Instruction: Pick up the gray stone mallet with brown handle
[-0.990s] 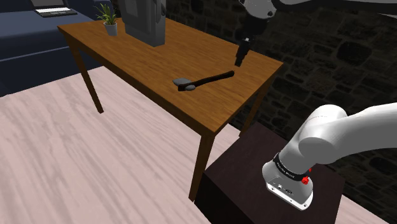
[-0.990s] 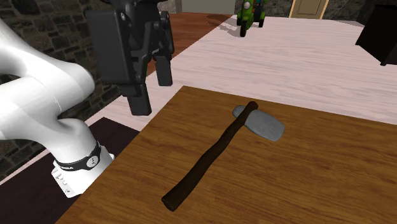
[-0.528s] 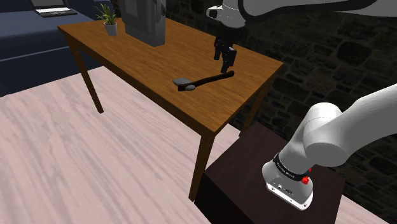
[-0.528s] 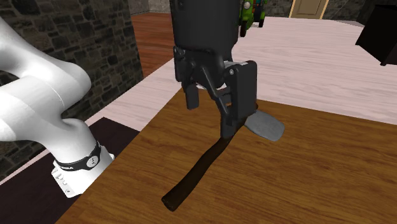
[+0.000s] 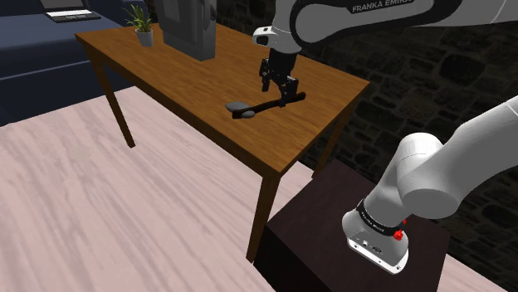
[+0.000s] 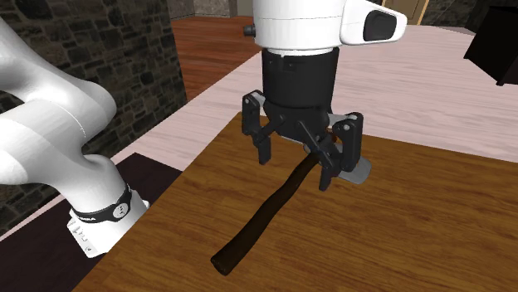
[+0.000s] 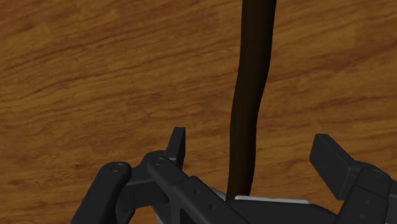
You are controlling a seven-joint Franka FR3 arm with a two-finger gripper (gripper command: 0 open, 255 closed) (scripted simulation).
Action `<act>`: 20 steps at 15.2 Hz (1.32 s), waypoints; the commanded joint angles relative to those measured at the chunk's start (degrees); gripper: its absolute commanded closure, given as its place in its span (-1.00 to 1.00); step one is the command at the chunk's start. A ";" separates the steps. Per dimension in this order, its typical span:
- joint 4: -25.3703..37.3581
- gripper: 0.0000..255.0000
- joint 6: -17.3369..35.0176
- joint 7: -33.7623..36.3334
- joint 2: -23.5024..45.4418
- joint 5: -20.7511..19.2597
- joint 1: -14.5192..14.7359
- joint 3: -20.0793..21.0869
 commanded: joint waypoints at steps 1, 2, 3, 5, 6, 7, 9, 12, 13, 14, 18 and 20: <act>-1.56 -1.00 1.91 0.02 0.33 -0.03 0.05 -0.02; -2.54 -1.00 3.17 0.06 0.61 -0.07 0.03 -0.08; -2.55 -1.00 3.17 0.06 0.60 -0.07 0.03 -0.08; -2.61 1.00 3.16 0.15 0.54 -0.06 0.06 -0.02; -2.65 1.00 3.17 0.17 0.52 -0.06 0.07 0.00; -2.64 1.00 3.18 0.17 0.52 -0.06 0.07 -0.01; -2.65 1.00 3.18 0.17 0.53 -0.06 0.07 -0.01; -2.64 1.00 3.18 0.16 0.54 -0.06 0.07 -0.01; -2.65 1.00 3.19 0.16 0.54 -0.06 0.07 -0.01; -2.54 1.00 3.17 0.06 0.61 -0.07 0.03 -0.08; -0.01 1.00 -0.02 -0.04 -0.05 0.03 0.07 0.06; 1.32 1.00 -1.60 -0.10 -0.29 0.08 0.10 0.13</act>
